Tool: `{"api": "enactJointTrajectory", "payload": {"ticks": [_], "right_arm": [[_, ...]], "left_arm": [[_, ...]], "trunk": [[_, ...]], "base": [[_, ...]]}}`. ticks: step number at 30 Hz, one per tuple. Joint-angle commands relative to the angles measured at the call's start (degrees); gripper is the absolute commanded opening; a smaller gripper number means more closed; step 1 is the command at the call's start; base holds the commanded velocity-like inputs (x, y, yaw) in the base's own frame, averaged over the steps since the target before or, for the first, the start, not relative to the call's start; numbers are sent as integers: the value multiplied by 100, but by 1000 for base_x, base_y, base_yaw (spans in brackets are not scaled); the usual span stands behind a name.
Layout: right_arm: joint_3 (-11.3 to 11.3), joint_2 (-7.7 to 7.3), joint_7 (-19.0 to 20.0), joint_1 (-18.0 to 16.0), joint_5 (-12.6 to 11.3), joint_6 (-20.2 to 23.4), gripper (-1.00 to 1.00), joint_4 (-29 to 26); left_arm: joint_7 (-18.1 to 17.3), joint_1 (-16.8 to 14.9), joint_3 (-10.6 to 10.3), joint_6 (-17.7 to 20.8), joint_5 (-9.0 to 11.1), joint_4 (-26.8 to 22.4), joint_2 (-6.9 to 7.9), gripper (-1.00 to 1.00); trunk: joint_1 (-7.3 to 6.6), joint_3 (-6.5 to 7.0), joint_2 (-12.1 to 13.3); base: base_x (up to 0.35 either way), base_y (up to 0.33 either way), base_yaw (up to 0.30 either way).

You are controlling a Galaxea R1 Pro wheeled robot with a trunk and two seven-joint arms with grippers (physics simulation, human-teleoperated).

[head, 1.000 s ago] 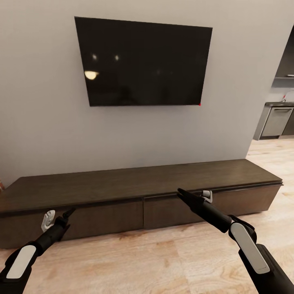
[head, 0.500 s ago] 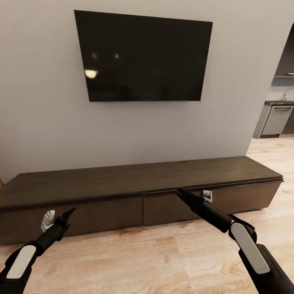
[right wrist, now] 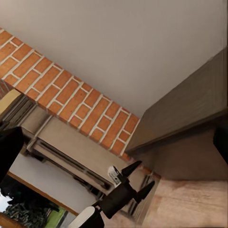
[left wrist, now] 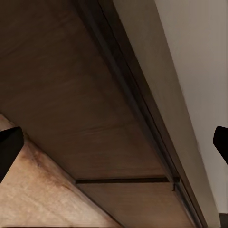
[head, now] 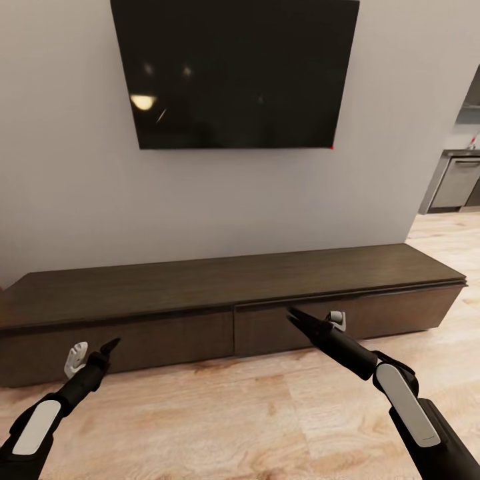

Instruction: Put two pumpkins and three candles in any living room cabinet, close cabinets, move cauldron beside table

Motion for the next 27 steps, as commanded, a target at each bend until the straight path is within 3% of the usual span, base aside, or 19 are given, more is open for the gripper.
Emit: {"api": "enactJointTrajectory", "payload": {"ticks": [1,8,27], "right_arm": [[4,-4,-7,-4,-43,33,100,1],[4,-4,-8,-4,-43,33,100,5],[4,-12,1,-4,-43,33,100,1]], "left_arm": [[-8,-4,17,53,41,0,-8,100],[-8,-4,15,49,27,0,-39,100],[-34,1,1,49,-15,0,-32,100]], "trunk": [[1,-28,-4],[19,-183,-13],[19,-183,-13]], "base": [[0,0,0],[0,0,0],[9,0,0]]}}
